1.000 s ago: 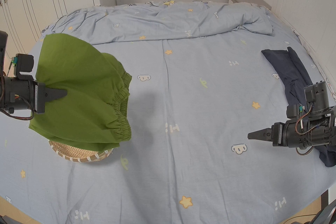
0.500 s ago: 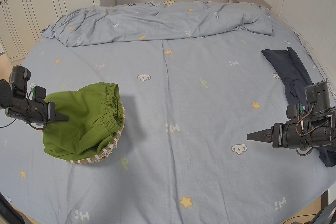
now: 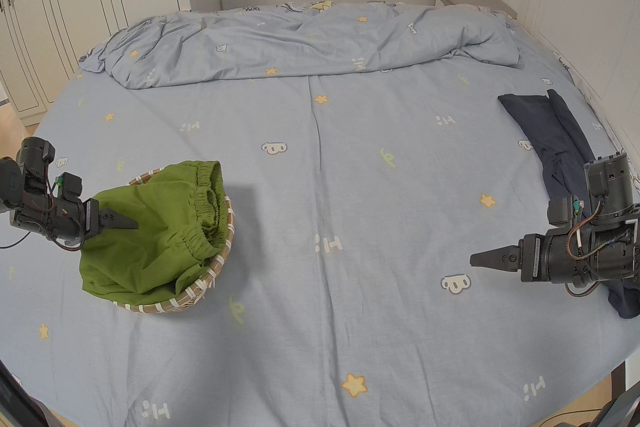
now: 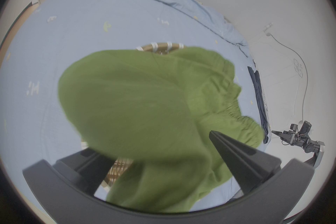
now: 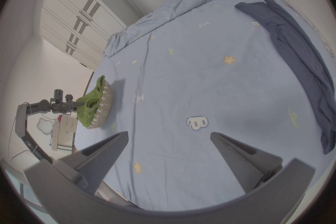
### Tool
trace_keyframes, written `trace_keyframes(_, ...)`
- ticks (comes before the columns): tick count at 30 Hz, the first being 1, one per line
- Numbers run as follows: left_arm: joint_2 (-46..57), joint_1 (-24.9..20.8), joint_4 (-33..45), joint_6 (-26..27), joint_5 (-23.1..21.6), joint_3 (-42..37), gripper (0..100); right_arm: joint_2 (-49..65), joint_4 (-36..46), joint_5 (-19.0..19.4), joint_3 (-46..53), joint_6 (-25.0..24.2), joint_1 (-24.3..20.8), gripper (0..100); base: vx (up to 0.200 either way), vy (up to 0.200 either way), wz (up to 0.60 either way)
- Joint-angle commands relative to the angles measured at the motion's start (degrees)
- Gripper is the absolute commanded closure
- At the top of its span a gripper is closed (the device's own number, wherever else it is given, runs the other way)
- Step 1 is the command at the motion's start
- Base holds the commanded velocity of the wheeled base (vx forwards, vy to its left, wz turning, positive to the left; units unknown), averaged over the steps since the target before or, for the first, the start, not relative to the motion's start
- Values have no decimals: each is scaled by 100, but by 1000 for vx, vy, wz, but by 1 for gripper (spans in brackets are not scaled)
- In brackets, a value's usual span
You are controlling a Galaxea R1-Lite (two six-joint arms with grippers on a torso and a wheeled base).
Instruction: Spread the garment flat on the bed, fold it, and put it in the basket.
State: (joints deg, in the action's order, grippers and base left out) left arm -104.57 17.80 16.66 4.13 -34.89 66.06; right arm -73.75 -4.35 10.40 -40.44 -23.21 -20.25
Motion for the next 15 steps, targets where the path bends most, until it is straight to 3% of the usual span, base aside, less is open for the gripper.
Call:
trace_keyframes(1,1237,31,39,-123,8,-190,0,124,-4,-38,-35,10,65,0,0,0,0)
trace_keyframes(4,1738,40,47,-132,17,-278,0,309,-4,-82,-70,27,126,0,0,0,0)
trace_keyframes(8,2767,22,47,-97,17,-577,0,441,-31,-442,-96,80,135,0,0,0,0)
trace_keyframes(9,2995,4,47,-97,17,-682,0,502,-31,-873,-114,159,100,0,0,0,0)
trace_keyframes(10,2995,4,47,-97,17,-682,0,502,-31,-873,-114,159,100,0,0,0,0)
trace_keyframes(12,3830,-101,47,-97,17,-1254,0,889,5,-1479,-87,695,39,0,0,0,0)
trace_keyframes(15,4243,-242,39,-97,-18,-1561,0,1161,57,-1673,-35,976,3,0,0,0,0)
